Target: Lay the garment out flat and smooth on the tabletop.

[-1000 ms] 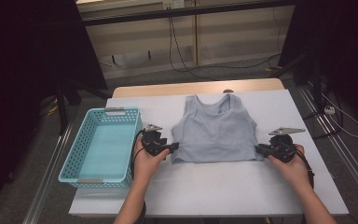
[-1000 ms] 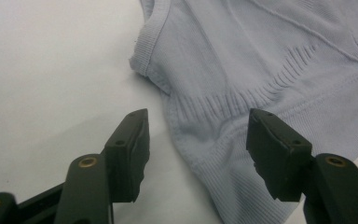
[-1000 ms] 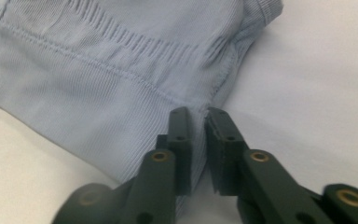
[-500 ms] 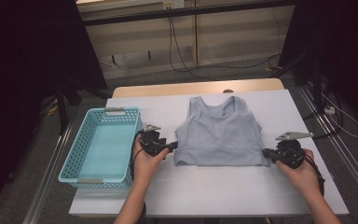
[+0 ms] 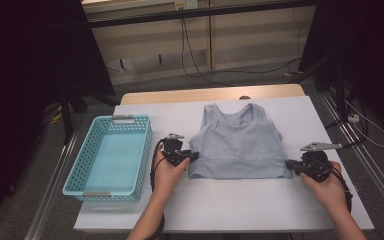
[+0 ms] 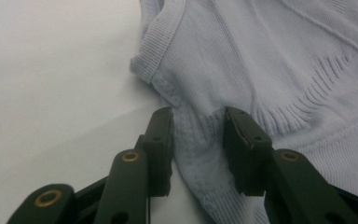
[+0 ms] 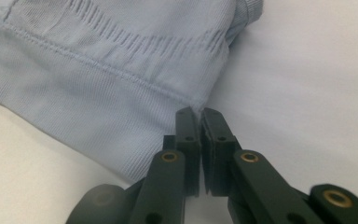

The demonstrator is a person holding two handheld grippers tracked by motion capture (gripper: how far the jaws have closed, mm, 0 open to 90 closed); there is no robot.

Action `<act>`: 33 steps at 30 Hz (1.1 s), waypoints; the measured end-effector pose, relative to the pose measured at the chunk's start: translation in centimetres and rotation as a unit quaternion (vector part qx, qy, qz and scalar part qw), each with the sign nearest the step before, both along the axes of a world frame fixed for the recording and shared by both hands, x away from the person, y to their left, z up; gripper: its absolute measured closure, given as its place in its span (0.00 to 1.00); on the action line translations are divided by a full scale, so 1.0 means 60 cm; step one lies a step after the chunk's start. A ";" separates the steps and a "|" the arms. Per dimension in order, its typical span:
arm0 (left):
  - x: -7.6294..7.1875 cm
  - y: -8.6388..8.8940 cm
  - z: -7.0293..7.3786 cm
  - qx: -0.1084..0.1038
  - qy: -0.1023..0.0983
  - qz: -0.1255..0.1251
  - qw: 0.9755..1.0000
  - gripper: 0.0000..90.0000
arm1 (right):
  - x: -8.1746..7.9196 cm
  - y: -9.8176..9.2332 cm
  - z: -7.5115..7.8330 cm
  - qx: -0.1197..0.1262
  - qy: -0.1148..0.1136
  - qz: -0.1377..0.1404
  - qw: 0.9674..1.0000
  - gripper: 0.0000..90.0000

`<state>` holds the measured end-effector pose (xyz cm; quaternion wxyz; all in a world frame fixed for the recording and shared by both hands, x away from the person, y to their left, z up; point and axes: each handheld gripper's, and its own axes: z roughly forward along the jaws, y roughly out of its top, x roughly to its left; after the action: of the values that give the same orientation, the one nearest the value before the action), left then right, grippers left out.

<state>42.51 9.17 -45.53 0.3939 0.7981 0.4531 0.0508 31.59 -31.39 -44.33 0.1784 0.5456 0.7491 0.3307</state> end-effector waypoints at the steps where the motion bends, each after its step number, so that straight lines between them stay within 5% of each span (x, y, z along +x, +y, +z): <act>1: 0.001 -0.002 0.000 0.004 -0.003 -0.001 1.000 0.73 | -0.001 -0.001 -0.001 0.000 0.000 -0.002 1.000 0.97; 7: 0.006 -0.007 -0.002 -0.001 0.003 -0.005 1.000 0.81 | -0.006 -0.002 -0.002 0.001 -0.005 -0.002 1.000 0.97; 16: 0.007 -0.004 0.004 -0.017 0.036 0.000 0.999 0.96 | -0.005 -0.005 -0.001 0.007 -0.006 -0.001 1.000 0.97; 26: -0.005 0.029 0.035 -0.031 0.020 0.016 0.999 0.97 | -0.012 -0.010 0.012 0.028 -0.013 0.007 0.999 0.97; 33: -0.001 0.030 0.028 -0.023 0.014 0.023 0.999 0.97 | -0.003 0.001 0.010 0.020 -0.016 0.011 1.000 0.96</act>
<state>42.48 10.98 -43.84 0.4045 0.7788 0.4779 0.0377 31.39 -31.30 -43.76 0.1751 0.5353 0.7455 0.3564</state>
